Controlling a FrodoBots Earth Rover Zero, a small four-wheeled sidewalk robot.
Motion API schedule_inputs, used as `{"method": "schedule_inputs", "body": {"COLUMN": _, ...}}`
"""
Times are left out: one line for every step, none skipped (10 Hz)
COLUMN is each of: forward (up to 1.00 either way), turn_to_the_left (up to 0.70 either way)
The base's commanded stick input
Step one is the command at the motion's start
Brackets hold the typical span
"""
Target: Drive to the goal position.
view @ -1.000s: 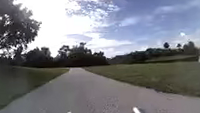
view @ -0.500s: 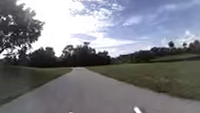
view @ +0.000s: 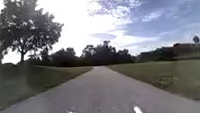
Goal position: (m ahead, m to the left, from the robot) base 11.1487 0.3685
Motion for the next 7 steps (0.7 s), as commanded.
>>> {"method": "schedule_inputs", "body": {"forward": 0.69, "turn_to_the_left": 0.03}}
{"method": "schedule_inputs", "body": {"forward": 0.69, "turn_to_the_left": 0.03}}
{"method": "schedule_inputs", "body": {"forward": 0.69, "turn_to_the_left": 0.03}}
{"method": "schedule_inputs", "body": {"forward": 0.69, "turn_to_the_left": 0.03}}
{"method": "schedule_inputs", "body": {"forward": 0.69, "turn_to_the_left": 0.03}}
{"method": "schedule_inputs", "body": {"forward": 0.69, "turn_to_the_left": 0.03}}
{"method": "schedule_inputs", "body": {"forward": 0.69, "turn_to_the_left": 0.03}}
